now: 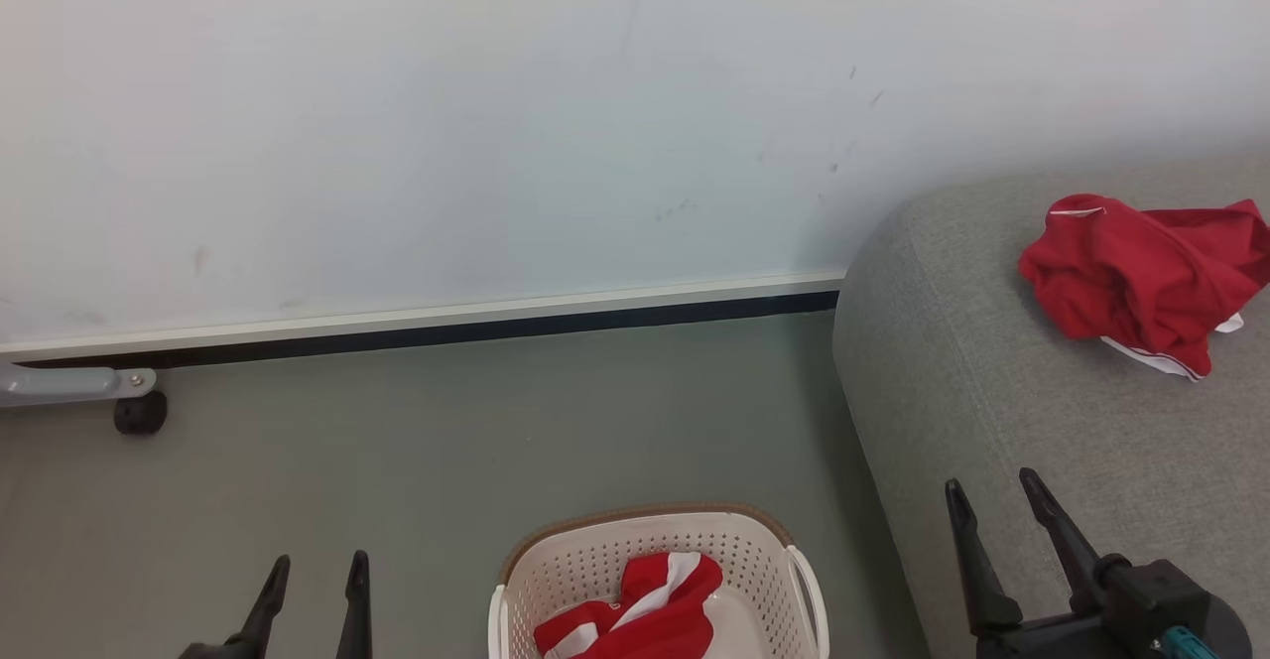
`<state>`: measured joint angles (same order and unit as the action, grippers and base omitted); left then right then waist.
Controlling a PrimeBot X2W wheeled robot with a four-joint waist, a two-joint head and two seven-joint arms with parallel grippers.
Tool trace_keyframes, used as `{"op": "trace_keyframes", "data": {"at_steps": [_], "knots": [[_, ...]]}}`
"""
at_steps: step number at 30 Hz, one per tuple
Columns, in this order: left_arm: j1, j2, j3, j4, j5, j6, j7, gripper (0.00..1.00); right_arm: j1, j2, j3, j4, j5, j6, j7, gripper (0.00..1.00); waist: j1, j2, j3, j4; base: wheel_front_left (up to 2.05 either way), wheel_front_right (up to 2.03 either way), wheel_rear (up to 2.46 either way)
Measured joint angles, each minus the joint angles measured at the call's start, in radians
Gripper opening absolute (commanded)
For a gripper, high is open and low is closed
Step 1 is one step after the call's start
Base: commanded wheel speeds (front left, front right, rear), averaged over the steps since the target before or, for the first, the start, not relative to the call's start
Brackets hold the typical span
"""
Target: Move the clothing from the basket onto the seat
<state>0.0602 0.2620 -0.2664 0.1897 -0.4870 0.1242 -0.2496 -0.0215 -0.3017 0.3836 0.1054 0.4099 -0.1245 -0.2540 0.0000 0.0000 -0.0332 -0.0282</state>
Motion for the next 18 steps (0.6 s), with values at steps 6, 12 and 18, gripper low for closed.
{"op": "trace_keyframes", "data": {"at_steps": [6, 12, 18], "knots": [[0.039, -0.013, 0.036, -0.015, 0.023, 0.000, 0.000, 1.00, 0.023, 0.016, -0.035, -0.016, -0.026, 0.000, 0.000, 1.00, 0.0000, 0.0000, -0.003, -0.006, 0.00, 0.00, 0.00], [0.065, -0.027, 0.063, -0.034, 0.050, 0.000, 0.000, 1.00, 0.044, 0.030, -0.070, -0.025, -0.041, 0.000, 0.000, 1.00, 0.0000, 0.0000, -0.009, -0.011, 0.00, 0.00, 0.00], [0.073, -0.037, 0.082, -0.046, 0.067, 0.000, 0.000, 1.00, 0.058, 0.040, -0.090, -0.031, -0.050, 0.000, 0.000, 1.00, 0.0000, 0.0000, -0.013, -0.014, 0.00, 0.00, 0.00]]}}
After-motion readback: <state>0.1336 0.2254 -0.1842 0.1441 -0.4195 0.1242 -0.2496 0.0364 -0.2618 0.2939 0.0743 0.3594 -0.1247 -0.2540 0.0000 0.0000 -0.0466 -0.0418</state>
